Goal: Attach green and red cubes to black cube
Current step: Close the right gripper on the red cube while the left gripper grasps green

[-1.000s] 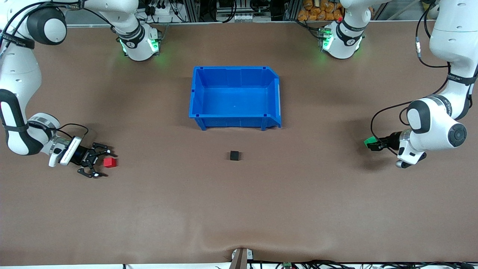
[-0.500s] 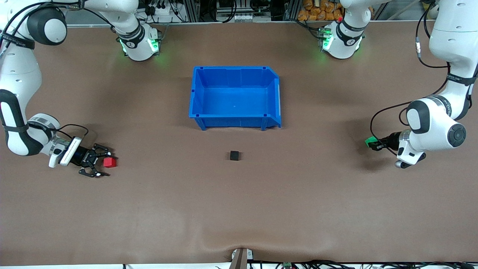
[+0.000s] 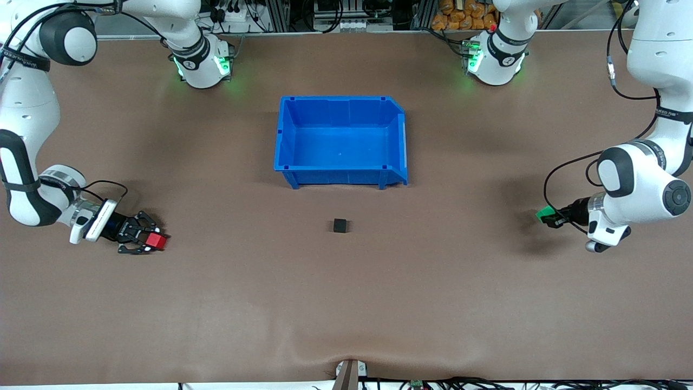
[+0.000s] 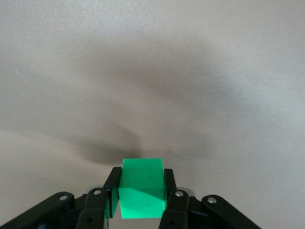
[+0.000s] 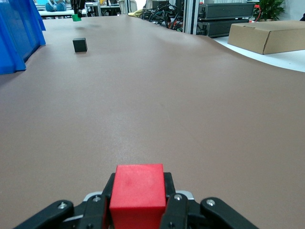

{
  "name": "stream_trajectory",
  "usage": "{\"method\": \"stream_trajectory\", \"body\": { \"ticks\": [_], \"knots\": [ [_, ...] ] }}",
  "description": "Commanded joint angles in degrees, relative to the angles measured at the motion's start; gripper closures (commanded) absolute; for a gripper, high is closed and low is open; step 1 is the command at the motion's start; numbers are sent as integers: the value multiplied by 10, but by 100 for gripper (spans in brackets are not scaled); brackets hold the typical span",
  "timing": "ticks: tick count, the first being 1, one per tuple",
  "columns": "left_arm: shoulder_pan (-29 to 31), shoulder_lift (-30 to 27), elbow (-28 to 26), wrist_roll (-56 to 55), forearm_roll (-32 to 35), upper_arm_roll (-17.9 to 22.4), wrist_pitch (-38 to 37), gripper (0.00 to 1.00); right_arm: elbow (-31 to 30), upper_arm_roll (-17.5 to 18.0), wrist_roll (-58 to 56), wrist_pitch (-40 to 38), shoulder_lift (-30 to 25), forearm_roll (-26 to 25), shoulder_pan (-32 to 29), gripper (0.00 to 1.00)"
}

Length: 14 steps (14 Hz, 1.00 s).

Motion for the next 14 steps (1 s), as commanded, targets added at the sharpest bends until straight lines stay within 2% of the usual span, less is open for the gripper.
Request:
{"method": "stream_trajectory", "body": {
  "ticks": [1, 4, 8, 12, 14],
  "knots": [
    [-17, -7, 23, -37, -7, -5, -27, 100, 11, 5, 7, 1, 11, 7, -4, 100],
    [-27, -8, 48, -41, -8, -6, -36, 100, 15, 4, 7, 1, 11, 6, -4, 100],
    [-21, -20, 74, -52, -2, -5, -96, 100, 16, 4, 7, 1, 10, 5, -4, 100],
    [-47, -17, 94, -59, -4, -6, -99, 100, 21, 4, 8, 1, 5, 0, 2, 100],
    [-66, -17, 104, -86, -7, -9, -105, 100, 32, 3, 15, 2, -5, -21, 16, 100]
  ]
}}
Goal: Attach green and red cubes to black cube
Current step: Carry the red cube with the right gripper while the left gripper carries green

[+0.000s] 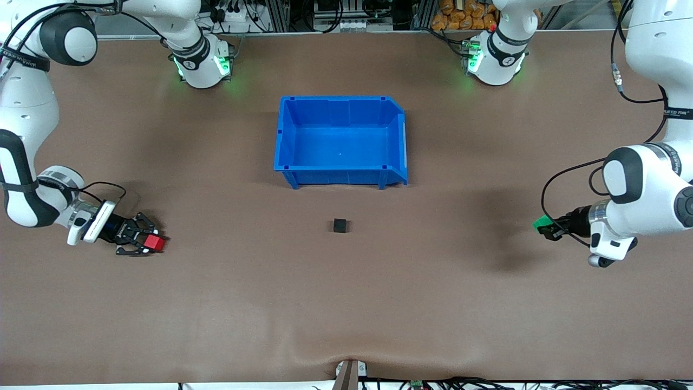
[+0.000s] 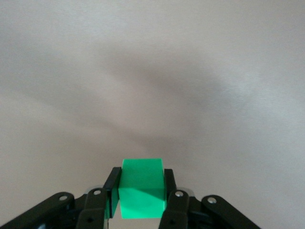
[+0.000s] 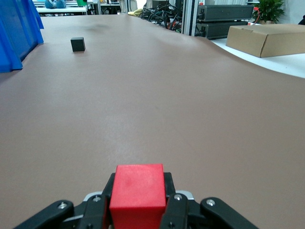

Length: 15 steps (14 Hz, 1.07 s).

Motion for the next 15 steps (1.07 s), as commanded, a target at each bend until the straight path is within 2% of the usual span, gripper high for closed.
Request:
{"method": "stream_trajectory", "body": {
  "ticks": [1, 4, 7, 15],
  "knots": [
    [-32, -6, 22, -33, -6, -2, -27, 100, 21, 2, 48, 0, -9, -33, 21, 100],
    [-64, -7, 46, -75, -8, -2, -53, 100, 66, 2, 175, 0, -14, -109, 44, 100],
    [-85, -6, 55, -128, -12, -10, -54, 100, 108, -1, 243, 3, -14, -158, 71, 100],
    [-135, 9, 83, -251, -28, -23, -52, 100, 162, -1, 442, 5, -52, -327, 137, 100]
  ]
}}
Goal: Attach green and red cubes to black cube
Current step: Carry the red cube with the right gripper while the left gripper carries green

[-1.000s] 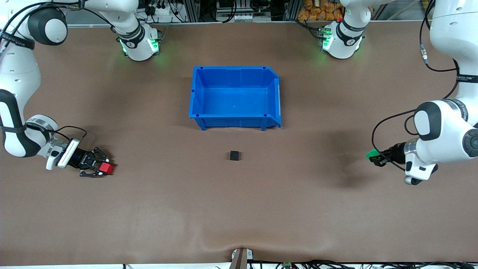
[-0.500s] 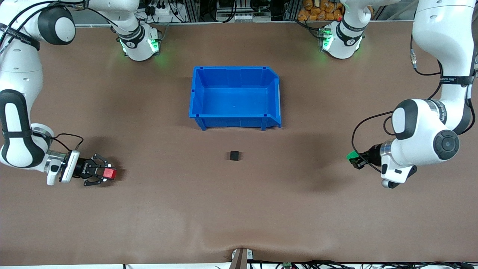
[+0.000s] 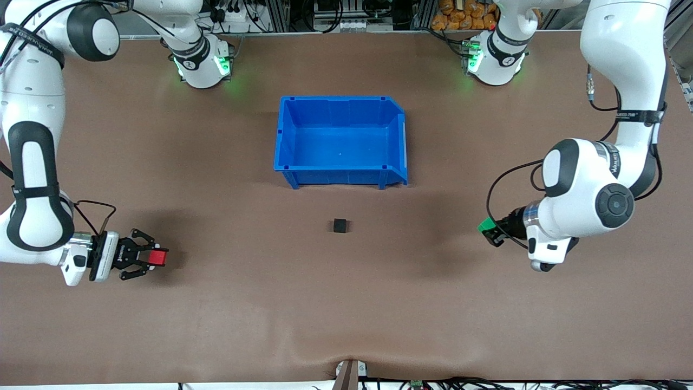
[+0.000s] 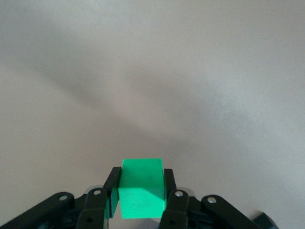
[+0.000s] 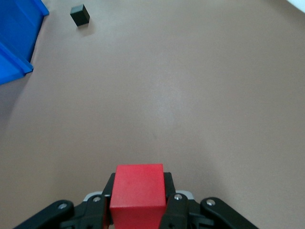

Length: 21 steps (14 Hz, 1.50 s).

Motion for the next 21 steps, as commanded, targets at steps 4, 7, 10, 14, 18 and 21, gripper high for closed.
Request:
{"method": "stream_trajectory", "body": {
  "ticks": [4, 7, 10, 14, 18, 21],
  "knots": [
    [-39, 21, 23, -65, -13, 2, -4, 100, 3, -6, 102, 22, -22, -80, 84, 100],
    [-60, 37, 40, -108, -22, 2, -3, 100, 28, -6, 176, 33, -20, -135, 135, 100],
    [-87, 61, 58, -162, -22, 2, -3, 100, 33, -6, 255, 43, -20, -186, 186, 100],
    [-108, 78, 66, -184, -34, 2, 13, 100, 54, -4, 348, 48, -20, -286, 253, 100],
    [-119, 84, 66, -202, -42, 2, 22, 100, 69, -6, 436, 48, -18, -371, 315, 100],
    [-125, 84, 66, -204, -56, 2, 23, 100, 76, -4, 518, 48, -14, -428, 357, 100]
  ]
}}
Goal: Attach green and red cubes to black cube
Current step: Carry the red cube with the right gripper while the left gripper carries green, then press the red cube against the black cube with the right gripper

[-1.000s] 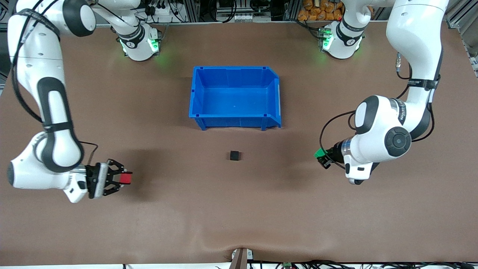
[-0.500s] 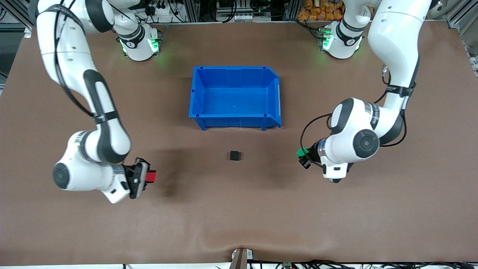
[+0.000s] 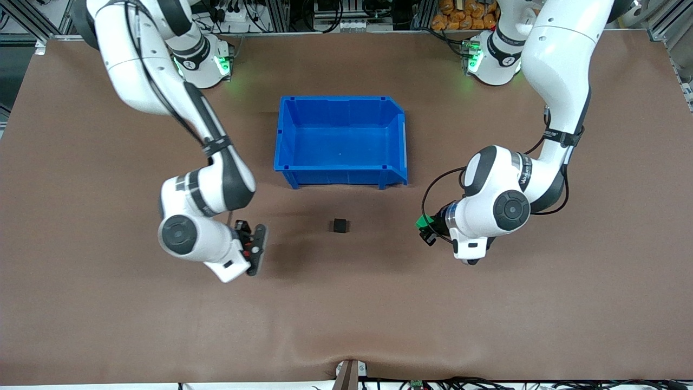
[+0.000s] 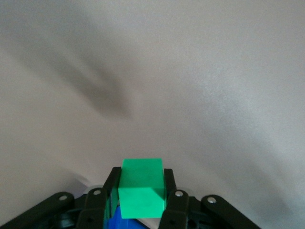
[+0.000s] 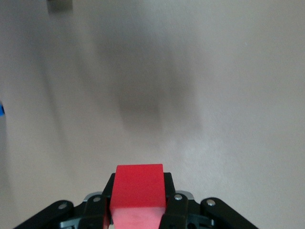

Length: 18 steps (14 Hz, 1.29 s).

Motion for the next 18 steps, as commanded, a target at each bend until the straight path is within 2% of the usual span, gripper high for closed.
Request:
{"method": "stream_trajectory", "body": {
  "ticks": [1, 5, 9, 13, 18],
  "knots": [
    [-11, 6, 13, -10, -27, 3, 0, 100, 9, -5, 73, -4, 3, -47, 34, 100],
    [-12, 0, 10, -26, -31, 3, 0, 100, 22, -5, 117, -4, 17, -91, 71, 100],
    [-17, 14, 11, -41, -78, 3, 4, 100, 34, -5, 162, 10, 35, -135, 110, 100],
    [-16, 22, 10, -42, -124, 4, 38, 100, 60, -5, 199, 21, 66, -145, 137, 100],
    [0, 21, 11, -39, -128, 5, 39, 100, 89, -6, 250, 21, 103, -146, 167, 100]
  ]
}}
